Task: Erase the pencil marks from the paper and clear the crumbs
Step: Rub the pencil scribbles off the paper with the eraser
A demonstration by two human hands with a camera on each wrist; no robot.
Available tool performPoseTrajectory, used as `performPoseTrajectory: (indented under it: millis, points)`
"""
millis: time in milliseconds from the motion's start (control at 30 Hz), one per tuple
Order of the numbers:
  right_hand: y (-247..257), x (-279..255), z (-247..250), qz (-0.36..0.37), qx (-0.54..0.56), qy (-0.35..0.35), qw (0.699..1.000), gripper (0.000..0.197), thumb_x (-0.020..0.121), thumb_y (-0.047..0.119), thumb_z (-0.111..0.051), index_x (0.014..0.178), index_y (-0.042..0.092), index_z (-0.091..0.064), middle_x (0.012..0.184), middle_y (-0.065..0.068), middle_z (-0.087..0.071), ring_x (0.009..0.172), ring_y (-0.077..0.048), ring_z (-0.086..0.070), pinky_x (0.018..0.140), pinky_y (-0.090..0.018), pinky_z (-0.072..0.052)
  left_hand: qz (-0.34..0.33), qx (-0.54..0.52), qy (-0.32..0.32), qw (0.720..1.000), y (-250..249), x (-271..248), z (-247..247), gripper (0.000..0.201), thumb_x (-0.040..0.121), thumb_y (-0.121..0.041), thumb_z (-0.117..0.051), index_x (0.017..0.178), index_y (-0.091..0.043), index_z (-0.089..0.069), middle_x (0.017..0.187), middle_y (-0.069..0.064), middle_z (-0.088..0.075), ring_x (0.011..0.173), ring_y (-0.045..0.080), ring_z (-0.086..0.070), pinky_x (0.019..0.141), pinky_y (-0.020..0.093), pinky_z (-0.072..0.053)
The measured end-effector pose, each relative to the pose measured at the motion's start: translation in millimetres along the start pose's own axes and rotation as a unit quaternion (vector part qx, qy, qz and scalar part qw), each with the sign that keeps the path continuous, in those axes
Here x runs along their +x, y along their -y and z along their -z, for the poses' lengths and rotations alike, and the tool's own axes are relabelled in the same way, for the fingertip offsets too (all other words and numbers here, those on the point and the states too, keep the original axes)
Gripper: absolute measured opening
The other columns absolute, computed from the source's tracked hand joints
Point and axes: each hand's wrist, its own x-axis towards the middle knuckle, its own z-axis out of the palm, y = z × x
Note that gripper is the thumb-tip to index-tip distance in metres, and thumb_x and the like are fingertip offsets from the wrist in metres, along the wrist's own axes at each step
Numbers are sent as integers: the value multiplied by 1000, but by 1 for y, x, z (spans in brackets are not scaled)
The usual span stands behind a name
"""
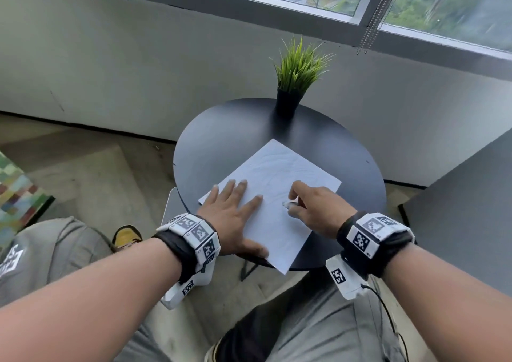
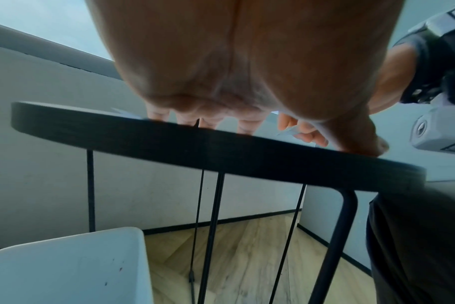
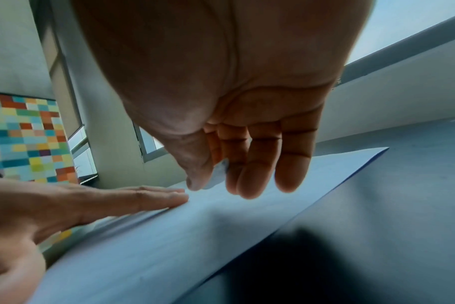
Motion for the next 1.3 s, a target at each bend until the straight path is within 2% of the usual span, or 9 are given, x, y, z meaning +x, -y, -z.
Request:
performPoseTrajectory:
  millis: [100, 267, 400, 567, 700, 833, 967, 1133, 1300]
  points:
    - [8, 6, -6, 34, -57, 3, 998, 15, 97, 35, -46, 100, 21, -45, 94, -4, -59, 88, -28, -53, 76, -39, -45, 0, 5, -4, 1000, 0, 7, -1, 131, 53, -102, -36, 156, -35, 10, 163, 10, 24, 149, 31, 25, 120, 55, 9]
    - [24, -11, -29, 224, -150, 71, 960, 6, 98, 26, -41, 101, 22, -43, 88, 5, -45, 74, -20, -39, 66, -35, -35, 2, -2, 9, 1000, -3, 10, -4, 134, 52, -101, -38, 155, -33, 12, 161, 12, 28, 147, 33, 29, 118, 59, 9]
    - [7, 13, -10, 131, -106, 21, 985, 17, 99, 36, -41, 94, 20, -41, 87, 0, -55, 80, -26, -52, 73, -43, -46, 10, -2, 25, 1000, -7, 12, 1, 133, 55, -98, -45, 155, -32, 14, 161, 13, 30, 147, 34, 30, 117, 60, 11]
    - [29, -15, -33, 242, -115, 105, 958, 21, 89, 18, -55, 95, 28, -39, 87, 9, -46, 79, -16, -44, 69, -32, -38, 11, -6, 35, 999, -8, 10, 2, 135, 57, -97, -46, 155, -30, 17, 159, 14, 32, 146, 35, 31, 118, 60, 11]
    - [-3, 5, -14, 125, -84, 4, 989, 16, 97, 38, -45, 90, 24, -40, 84, 7, -50, 80, -19, -49, 74, -37, -43, 19, -4, 44, 999, -11, 12, 4, 134, 56, -96, -48, 155, -31, 16, 159, 13, 32, 146, 36, 31, 117, 62, 8]
    - [24, -21, -33, 257, -124, 95, 954, 10, 91, 21, -52, 98, 22, -46, 88, 7, -46, 78, -17, -42, 69, -30, -34, 21, -6, 53, 998, -12, 10, 5, 134, 58, -96, -48, 155, -31, 18, 159, 13, 34, 146, 36, 31, 117, 62, 8]
    - [-1, 0, -12, 161, -106, 5, 981, 16, 98, 39, -44, 91, 24, -42, 85, 6, -51, 82, -21, -52, 69, -33, -38, 22, 1, 52, 998, -13, 11, 9, 133, 59, -95, -49, 155, -31, 16, 160, 14, 31, 147, 36, 28, 117, 62, 8]
    - [14, -22, -32, 282, -148, 89, 944, 23, 86, 25, -57, 95, 29, -37, 84, 7, -45, 75, -19, -48, 64, -29, -33, 26, 7, 57, 998, -13, 10, 7, 134, 58, -96, -48, 155, -31, 18, 159, 14, 32, 147, 37, 29, 117, 63, 7]
    - [-14, -1, -11, 134, -145, -19, 980, 20, 98, 37, -43, 88, 22, -36, 83, 6, -49, 80, -24, -50, 67, -34, -36, 30, 15, 51, 998, -13, 13, 6, 132, 57, -97, -47, 153, -36, 19, 160, 14, 32, 147, 37, 28, 117, 64, 6]
